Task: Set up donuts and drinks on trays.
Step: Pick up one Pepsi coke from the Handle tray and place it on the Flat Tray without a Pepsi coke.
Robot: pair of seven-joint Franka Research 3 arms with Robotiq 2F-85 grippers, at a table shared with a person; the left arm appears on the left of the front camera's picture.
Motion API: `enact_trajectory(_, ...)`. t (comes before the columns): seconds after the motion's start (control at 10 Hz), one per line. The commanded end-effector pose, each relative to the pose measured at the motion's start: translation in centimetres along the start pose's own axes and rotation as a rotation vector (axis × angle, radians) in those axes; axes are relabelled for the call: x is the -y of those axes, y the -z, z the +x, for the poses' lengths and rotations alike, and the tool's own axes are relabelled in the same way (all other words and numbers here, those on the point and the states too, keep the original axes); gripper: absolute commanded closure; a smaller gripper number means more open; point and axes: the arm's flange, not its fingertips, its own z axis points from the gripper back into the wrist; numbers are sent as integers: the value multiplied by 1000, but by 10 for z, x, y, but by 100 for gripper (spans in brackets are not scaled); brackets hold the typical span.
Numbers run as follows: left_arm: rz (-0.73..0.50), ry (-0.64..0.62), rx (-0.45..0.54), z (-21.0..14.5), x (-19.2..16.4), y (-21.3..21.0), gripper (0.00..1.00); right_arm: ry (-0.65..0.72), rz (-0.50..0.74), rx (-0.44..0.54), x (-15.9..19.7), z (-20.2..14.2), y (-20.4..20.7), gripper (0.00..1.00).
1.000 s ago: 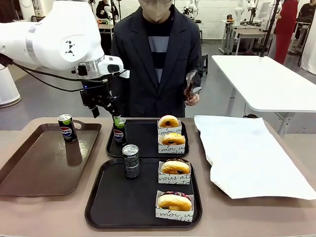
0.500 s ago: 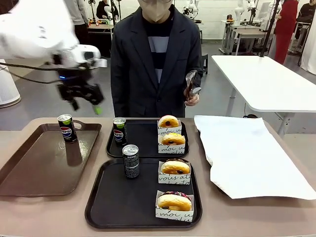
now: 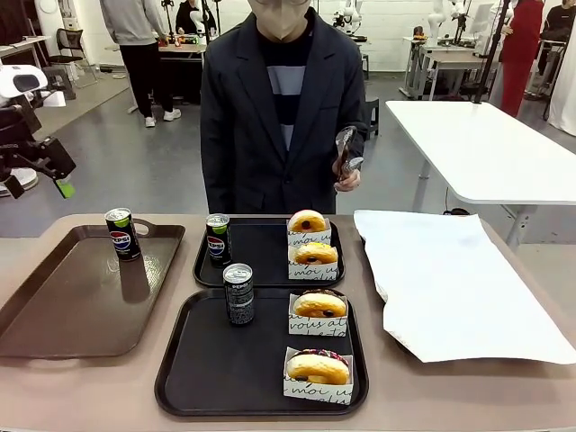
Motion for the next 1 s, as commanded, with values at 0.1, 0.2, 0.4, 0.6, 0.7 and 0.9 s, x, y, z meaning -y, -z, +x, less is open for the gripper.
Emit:
enact_trajectory(0.1,-8,-2,7,-1,5,-3,0,-4,11,0,0,-1,0,0)
enact_trajectory(0.2,-8,-2,7,-1,5,-3,0,-4,11,0,0,-1,0,0)
enact_trajectory(0.4,-3,4,1,1,3,0,0,-4,11,0,0,-1,0,0)
enact_trajectory(0.6,-479,-127,-197,17,-63,9,0,-4,11,0,0,-1,0,0)
enact_trajectory(0.7,-696,-149,-232,10,-91,11,0,-4,11,0,0,-1,0,0)
enact_trajectory(0.9,-1065,-88,-213,-1,-140,18,0,-4,11,0,0,-1,0,0)
